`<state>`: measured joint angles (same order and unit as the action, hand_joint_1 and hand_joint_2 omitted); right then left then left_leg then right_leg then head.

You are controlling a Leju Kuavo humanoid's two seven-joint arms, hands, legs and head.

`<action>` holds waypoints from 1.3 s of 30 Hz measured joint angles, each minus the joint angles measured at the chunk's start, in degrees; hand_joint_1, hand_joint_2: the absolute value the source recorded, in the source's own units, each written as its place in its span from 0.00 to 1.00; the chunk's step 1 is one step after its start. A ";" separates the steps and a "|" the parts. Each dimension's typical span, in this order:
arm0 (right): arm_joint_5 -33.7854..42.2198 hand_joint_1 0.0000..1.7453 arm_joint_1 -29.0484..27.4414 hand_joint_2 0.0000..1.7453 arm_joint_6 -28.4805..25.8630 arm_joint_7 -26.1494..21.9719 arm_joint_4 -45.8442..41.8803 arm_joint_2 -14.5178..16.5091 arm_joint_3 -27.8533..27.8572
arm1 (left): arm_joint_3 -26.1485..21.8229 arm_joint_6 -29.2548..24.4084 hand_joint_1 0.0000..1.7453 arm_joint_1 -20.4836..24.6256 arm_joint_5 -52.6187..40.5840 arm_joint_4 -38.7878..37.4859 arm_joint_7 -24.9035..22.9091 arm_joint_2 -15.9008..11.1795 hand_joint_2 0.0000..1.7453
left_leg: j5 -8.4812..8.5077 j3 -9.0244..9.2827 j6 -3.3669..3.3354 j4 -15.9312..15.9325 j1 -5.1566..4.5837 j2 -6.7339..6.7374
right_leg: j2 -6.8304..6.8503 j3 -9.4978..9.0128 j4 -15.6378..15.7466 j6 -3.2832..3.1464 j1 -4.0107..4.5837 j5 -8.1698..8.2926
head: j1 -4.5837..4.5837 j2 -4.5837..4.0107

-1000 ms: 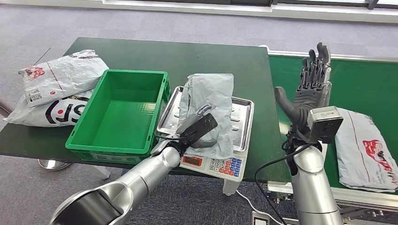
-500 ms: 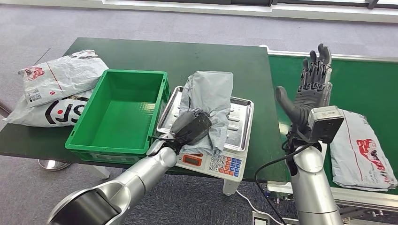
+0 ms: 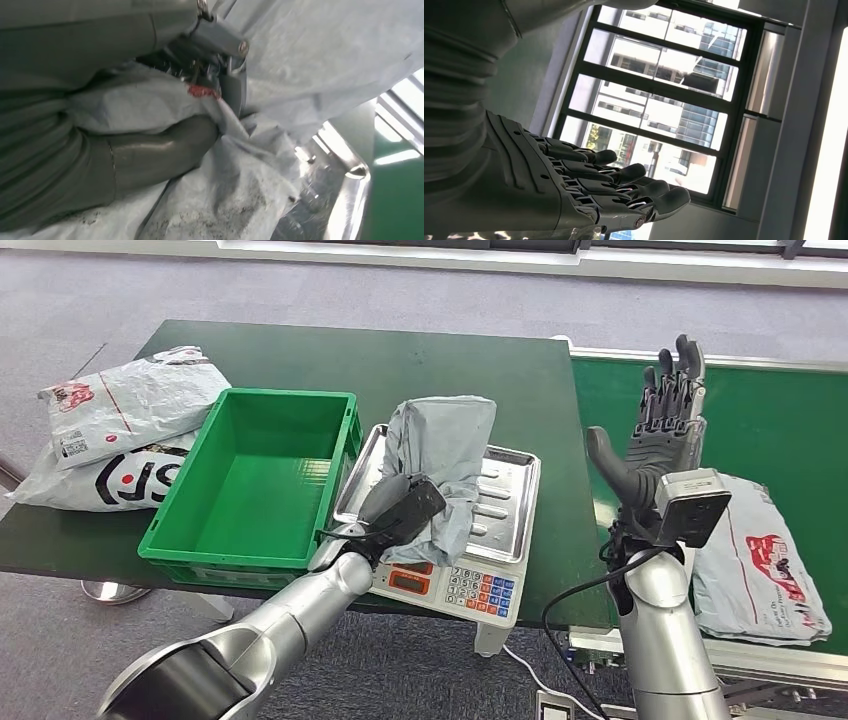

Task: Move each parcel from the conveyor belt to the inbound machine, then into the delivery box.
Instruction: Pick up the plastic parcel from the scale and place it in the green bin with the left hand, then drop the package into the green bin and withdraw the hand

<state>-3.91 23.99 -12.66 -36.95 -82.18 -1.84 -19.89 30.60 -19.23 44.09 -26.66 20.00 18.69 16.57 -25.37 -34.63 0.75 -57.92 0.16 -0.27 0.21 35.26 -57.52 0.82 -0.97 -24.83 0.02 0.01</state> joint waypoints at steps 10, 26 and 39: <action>-0.27 0.00 0.51 1.00 0.54 -0.51 0.64 0.08 0.01 | -0.14 -5.62 1.00 -0.18 1.38 0.03 6.82 -0.45 1.00 | 0.00 -0.03 0.00 0.00 0.00 -0.01 | 0.02 0.00 0.00 0.00 0.00 0.00 | 0.01 0.01; -0.85 0.00 -1.32 1.00 -0.11 -0.47 1.01 -0.73 1.44 | -31.35 -20.92 1.00 -14.38 -20.94 44.05 21.33 -2.30 1.00 | -0.03 0.02 0.06 0.03 0.05 0.26 | -0.20 0.07 -0.01 -0.03 0.09 -0.02 | 0.01 0.01; -2.91 0.00 -7.13 1.00 1.05 0.57 -3.47 -2.85 3.40 | -41.70 -20.86 1.00 -19.96 -25.15 43.94 16.10 -7.43 1.00 | -0.07 0.01 0.03 0.04 0.04 0.18 | -0.14 0.07 0.02 -0.04 0.03 -0.06 | 0.02 0.00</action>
<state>-6.82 16.86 -11.61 -36.38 -85.65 -4.68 -16.49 -11.10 -40.10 24.13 -51.81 63.94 34.79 9.14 -25.44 -34.62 0.78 -57.88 0.20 -0.09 0.07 35.34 -57.50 0.78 -0.94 -24.89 0.04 0.01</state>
